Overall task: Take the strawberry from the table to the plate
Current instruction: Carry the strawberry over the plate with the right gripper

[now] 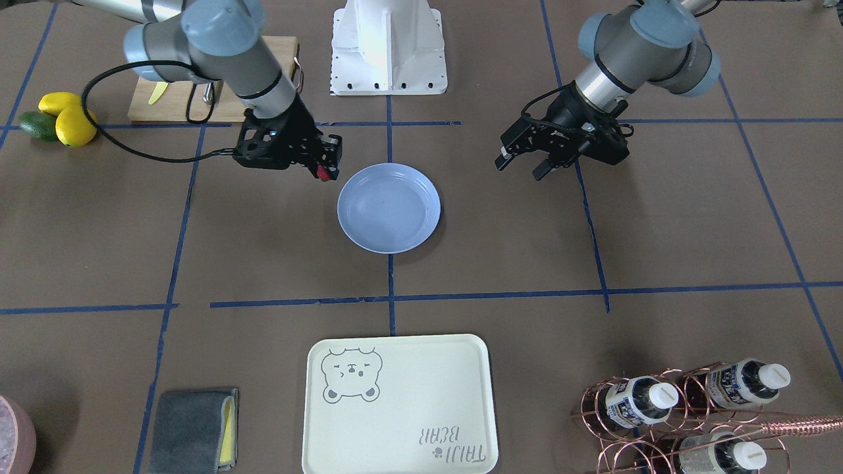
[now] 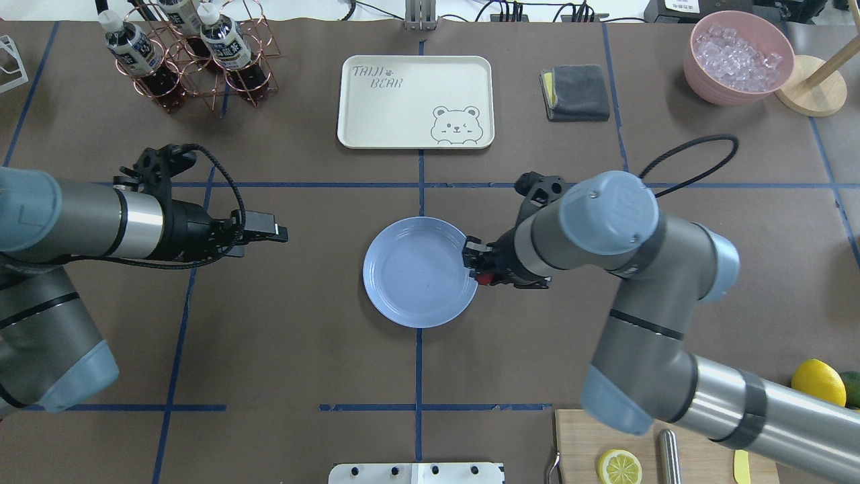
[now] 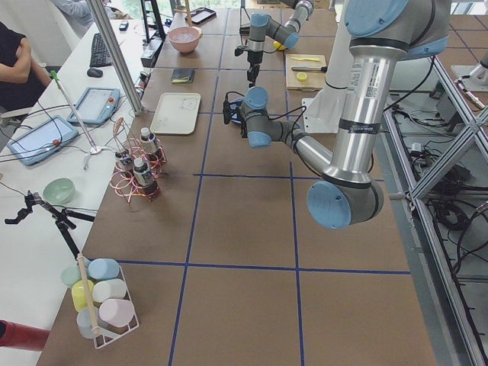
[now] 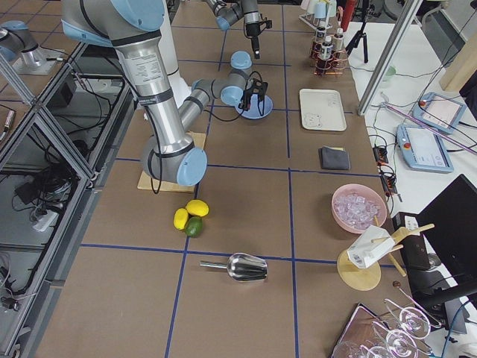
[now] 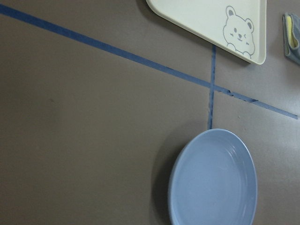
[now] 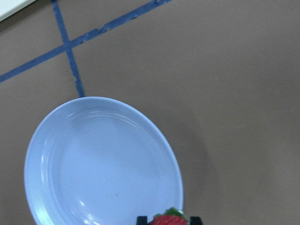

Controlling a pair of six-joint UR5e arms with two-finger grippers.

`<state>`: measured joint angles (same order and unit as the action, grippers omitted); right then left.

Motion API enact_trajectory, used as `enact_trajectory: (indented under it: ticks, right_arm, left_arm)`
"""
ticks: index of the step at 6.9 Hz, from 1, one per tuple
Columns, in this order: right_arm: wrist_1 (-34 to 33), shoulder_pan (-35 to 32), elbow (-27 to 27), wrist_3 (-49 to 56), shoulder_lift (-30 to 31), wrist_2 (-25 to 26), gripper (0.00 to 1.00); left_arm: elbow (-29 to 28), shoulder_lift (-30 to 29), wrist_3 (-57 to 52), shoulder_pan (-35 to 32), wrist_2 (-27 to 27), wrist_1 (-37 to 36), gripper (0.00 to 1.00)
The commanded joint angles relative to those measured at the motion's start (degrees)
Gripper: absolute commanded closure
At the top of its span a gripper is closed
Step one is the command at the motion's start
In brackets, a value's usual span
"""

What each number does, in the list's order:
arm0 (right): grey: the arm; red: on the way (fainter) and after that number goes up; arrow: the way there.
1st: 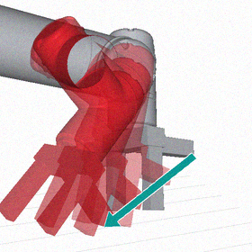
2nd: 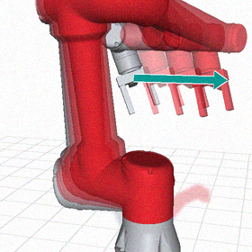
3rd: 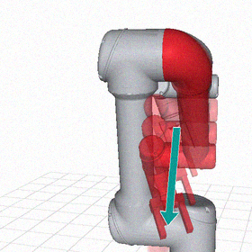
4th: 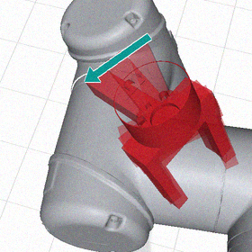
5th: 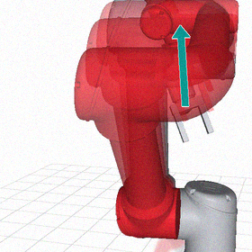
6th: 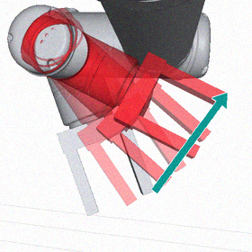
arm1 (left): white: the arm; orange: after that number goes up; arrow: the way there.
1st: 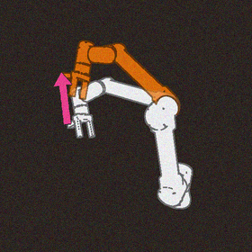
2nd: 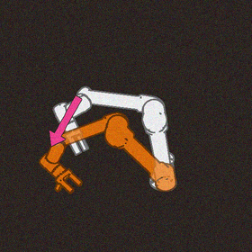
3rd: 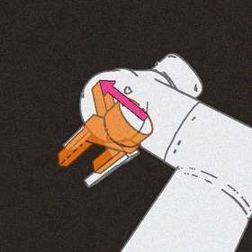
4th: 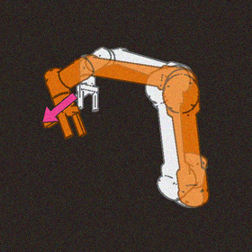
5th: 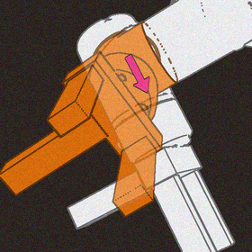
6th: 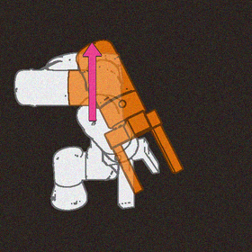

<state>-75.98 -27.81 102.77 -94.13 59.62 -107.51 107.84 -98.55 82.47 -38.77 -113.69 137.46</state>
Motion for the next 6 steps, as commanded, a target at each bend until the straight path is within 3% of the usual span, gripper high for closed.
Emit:
enact_trajectory:
  ticks: [1, 5, 6]
  right_arm:
    - [-2.77, 1.62, -11.48, -3.16, -11.33, 3.88, 1.0]
    - [-2.77, 2.23, -20.57, -2.72, -15.76, 4.33, 1.0]
    - [-2.86, 3.02, -20.59, -2.64, -15.51, 4.94, 1.0]
  left_arm:
    - [3.25, 4.85, -3.1, -2.01, -0.22, 0.0, 0.02]
    - [3.25, 4.86, -3.02, -2.02, 0.13, 0.0, 0.02]
    - [3.17, 4.85, -3.02, -2.02, 0.13, 0.0, 0.02]
